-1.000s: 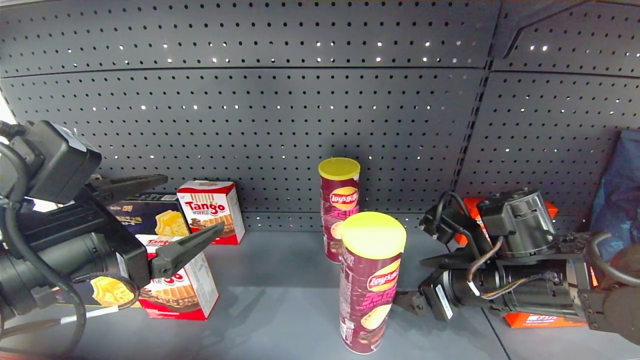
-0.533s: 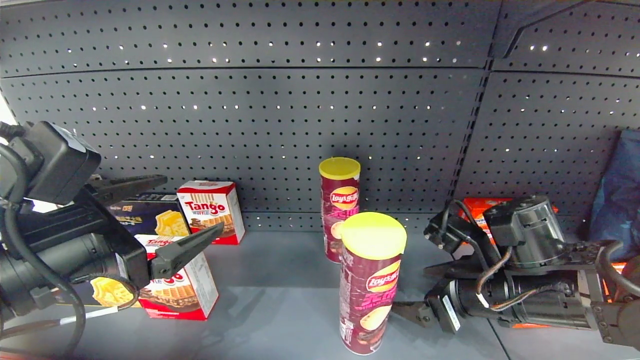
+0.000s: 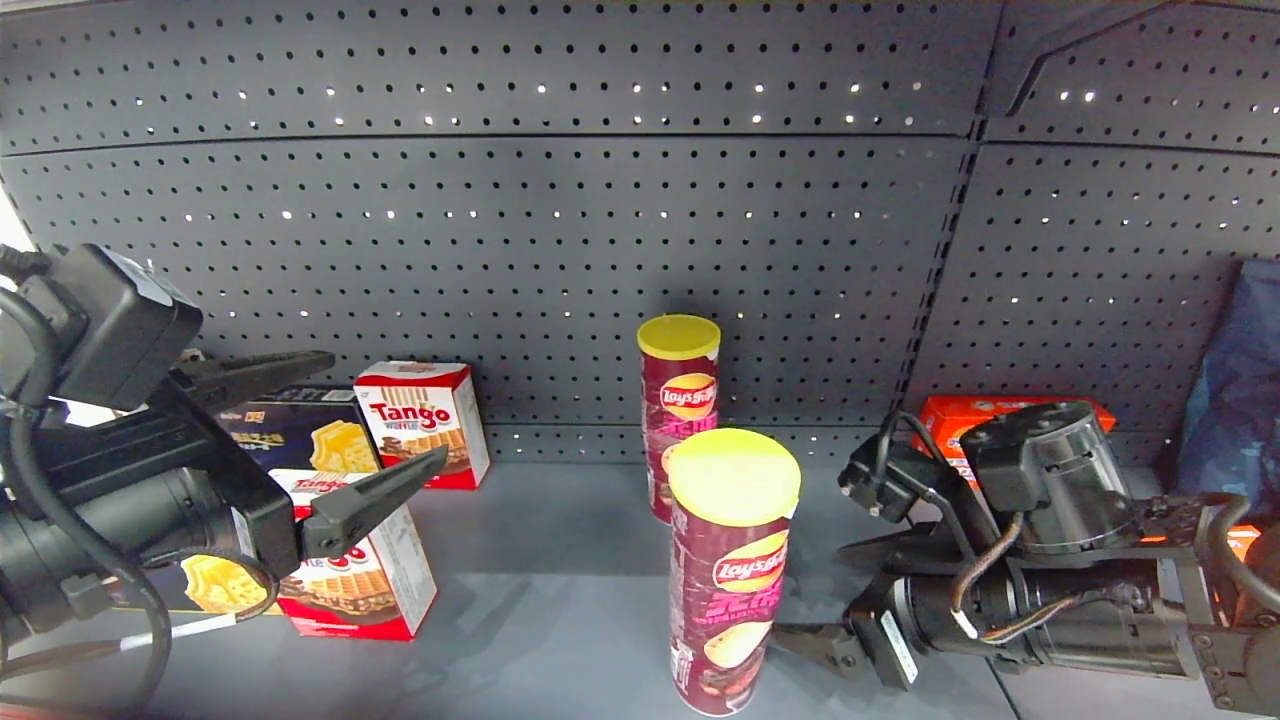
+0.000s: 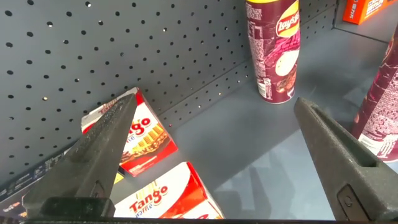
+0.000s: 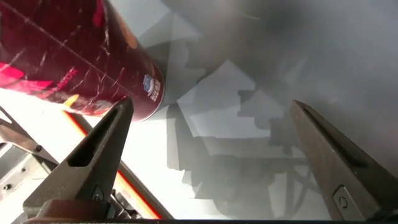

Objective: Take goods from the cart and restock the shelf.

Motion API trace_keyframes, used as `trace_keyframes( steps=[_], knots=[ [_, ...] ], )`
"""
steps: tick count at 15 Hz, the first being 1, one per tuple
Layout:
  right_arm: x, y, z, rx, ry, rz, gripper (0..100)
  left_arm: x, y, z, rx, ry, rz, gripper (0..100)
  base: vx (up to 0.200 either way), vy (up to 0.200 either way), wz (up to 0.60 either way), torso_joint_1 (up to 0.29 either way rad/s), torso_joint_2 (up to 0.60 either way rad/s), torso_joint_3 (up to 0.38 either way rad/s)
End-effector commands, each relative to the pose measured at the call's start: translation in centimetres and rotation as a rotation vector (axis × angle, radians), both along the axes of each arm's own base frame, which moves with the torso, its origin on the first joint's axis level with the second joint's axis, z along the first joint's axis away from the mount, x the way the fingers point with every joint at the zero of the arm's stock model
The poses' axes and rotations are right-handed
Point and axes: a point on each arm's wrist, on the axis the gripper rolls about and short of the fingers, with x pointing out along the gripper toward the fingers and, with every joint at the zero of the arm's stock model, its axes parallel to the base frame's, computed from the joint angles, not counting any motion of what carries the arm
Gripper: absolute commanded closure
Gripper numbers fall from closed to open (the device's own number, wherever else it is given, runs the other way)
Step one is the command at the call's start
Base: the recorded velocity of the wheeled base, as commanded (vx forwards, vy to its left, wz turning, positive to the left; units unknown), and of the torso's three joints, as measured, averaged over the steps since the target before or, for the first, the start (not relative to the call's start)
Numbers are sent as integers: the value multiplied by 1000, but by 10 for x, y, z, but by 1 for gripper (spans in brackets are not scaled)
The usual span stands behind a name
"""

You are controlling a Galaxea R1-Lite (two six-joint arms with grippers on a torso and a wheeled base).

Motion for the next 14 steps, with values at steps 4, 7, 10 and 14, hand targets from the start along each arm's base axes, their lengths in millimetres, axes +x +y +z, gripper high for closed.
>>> trace_keyframes(
  steps=[4, 7, 10, 14],
  knots=[
    [-3, 3, 1, 3, -3, 16, 0, 1, 2, 0, 0, 0, 14, 0, 0, 0, 0, 0, 0, 0],
    [-4, 5, 0, 1, -1, 25, 0, 1, 2, -1, 1, 2, 15, 0, 0, 0, 0, 0, 0, 0],
    [-5, 7, -1, 0, 1, 34, 0, 1, 2, -1, 1, 2, 14, 0, 0, 0, 0, 0, 0, 0],
    [-7, 4, 3, 9, -10, 30, 0, 1, 2, 0, 0, 0, 14, 0, 0, 0, 0, 0, 0, 0]
  ],
)
